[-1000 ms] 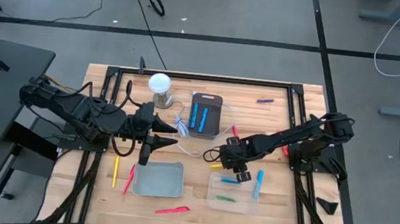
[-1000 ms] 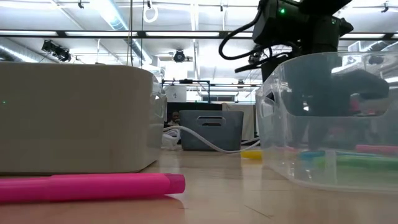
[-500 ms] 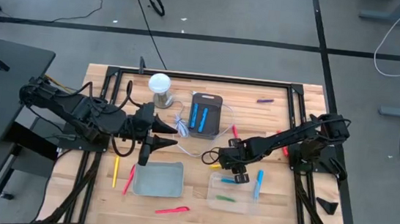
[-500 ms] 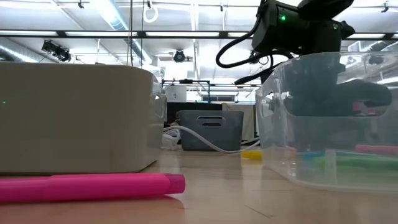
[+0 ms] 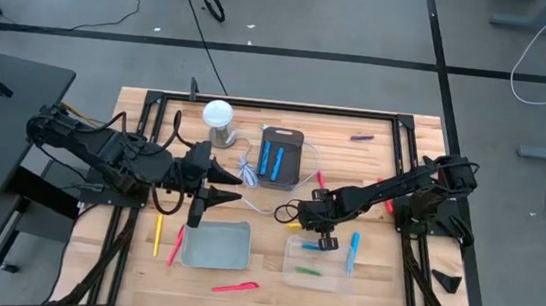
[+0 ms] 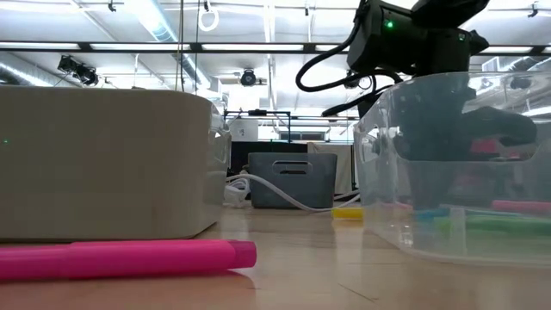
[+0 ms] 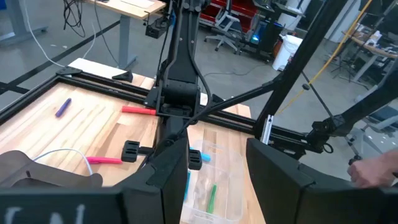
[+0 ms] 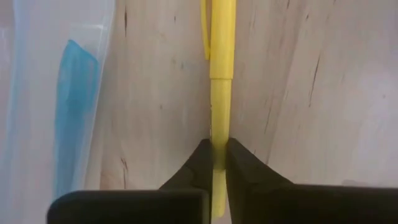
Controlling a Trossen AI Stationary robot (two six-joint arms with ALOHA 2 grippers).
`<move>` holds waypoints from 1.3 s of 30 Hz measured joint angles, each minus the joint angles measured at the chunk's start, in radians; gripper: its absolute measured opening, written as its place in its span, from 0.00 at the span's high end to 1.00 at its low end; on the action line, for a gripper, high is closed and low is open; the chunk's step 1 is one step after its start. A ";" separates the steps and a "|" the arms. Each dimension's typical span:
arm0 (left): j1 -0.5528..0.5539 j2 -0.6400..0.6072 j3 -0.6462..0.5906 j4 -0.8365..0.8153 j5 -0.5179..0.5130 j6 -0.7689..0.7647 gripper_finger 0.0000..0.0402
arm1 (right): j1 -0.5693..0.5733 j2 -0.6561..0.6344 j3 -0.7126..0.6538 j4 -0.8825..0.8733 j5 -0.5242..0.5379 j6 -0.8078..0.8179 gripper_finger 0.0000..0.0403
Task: Pick & Place Markers
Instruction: Put the top yellow highlighter pen into the gray bin
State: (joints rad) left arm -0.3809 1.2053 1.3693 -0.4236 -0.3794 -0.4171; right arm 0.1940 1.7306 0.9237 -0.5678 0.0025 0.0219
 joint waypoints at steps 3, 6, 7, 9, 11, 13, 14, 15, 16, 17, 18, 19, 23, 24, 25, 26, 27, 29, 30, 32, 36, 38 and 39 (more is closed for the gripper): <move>0.000 0.000 0.000 0.000 0.000 0.000 0.58 | -0.003 -0.004 0.014 -0.042 -0.003 -0.001 0.96; 0.000 0.000 0.000 0.000 0.000 0.000 0.58 | -0.006 -0.026 0.039 -0.115 -0.004 0.000 0.97; 0.000 0.000 0.000 0.000 0.000 0.000 0.58 | -0.006 -0.034 0.053 -0.124 -0.004 -0.001 0.97; 0.000 0.000 0.000 0.000 0.000 0.000 0.58 | -0.007 -0.055 0.078 -0.149 -0.004 -0.005 0.97; 0.000 0.000 0.000 0.000 0.000 0.000 0.58 | -0.010 -0.070 0.099 -0.199 0.006 -0.007 0.97; 0.000 0.000 0.000 0.001 0.000 0.000 0.58 | -0.013 -0.087 0.125 -0.231 0.013 -0.007 0.97; 0.000 0.000 0.000 0.001 0.000 0.000 0.58 | -0.016 -0.098 0.140 -0.247 0.016 -0.005 0.97; 0.000 0.000 0.000 0.001 0.000 0.000 0.58 | -0.018 -0.108 0.153 -0.262 0.016 -0.003 0.97; 0.000 0.000 0.000 0.001 0.000 0.000 0.58 | -0.019 -0.116 0.165 -0.277 0.016 -0.003 0.97; 0.000 0.000 0.000 0.001 0.000 0.000 0.58 | -0.022 -0.124 0.178 -0.293 0.017 -0.003 0.97; 0.000 0.000 0.000 0.001 0.000 0.000 0.58 | -0.023 -0.131 0.193 -0.307 0.016 -0.001 0.97; 0.000 0.000 0.000 0.001 0.000 0.000 0.58 | -0.025 -0.141 0.213 -0.322 0.016 0.006 0.97; 0.000 0.000 0.000 0.001 0.000 0.000 0.58 | -0.032 -0.169 0.311 -0.404 0.016 0.027 0.97; 0.000 0.000 0.000 0.001 0.000 0.001 0.58 | -0.032 -0.175 0.338 -0.413 0.016 0.027 0.97; 0.000 0.000 0.000 0.001 0.000 0.003 0.58 | -0.032 -0.180 0.368 -0.421 0.016 0.026 0.97; 0.000 0.000 0.000 0.001 0.000 0.006 0.58 | -0.032 -0.185 0.398 -0.427 0.016 0.026 0.97; 0.000 0.000 0.000 0.001 0.000 0.007 0.58 | -0.032 -0.190 0.428 -0.436 0.016 0.026 0.97; 0.000 0.000 0.000 0.001 -0.003 0.008 0.58 | -0.032 -0.192 0.490 -0.453 0.016 0.026 0.97; 0.001 0.000 0.000 0.002 -0.007 0.009 0.58 | -0.032 -0.192 0.523 -0.458 0.016 0.025 0.97; 0.002 0.000 0.000 0.006 -0.010 0.009 0.58 | -0.032 -0.194 0.588 -0.475 0.016 0.023 0.97; 0.003 0.000 0.000 0.012 -0.027 0.010 0.58 | -0.032 -0.195 0.714 -0.489 0.016 0.023 0.97; 0.003 0.000 0.000 0.014 -0.031 0.010 0.58 | -0.032 -0.195 0.772 -0.482 0.016 0.023 0.97; 0.003 0.000 0.000 0.017 -0.031 0.015 0.58 | -0.032 -0.195 0.801 -0.480 0.016 0.023 0.97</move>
State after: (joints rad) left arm -0.3779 1.2049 1.3693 -0.4067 -0.4099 -0.4025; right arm 0.1619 1.5352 1.7243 -1.0473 0.0181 0.0448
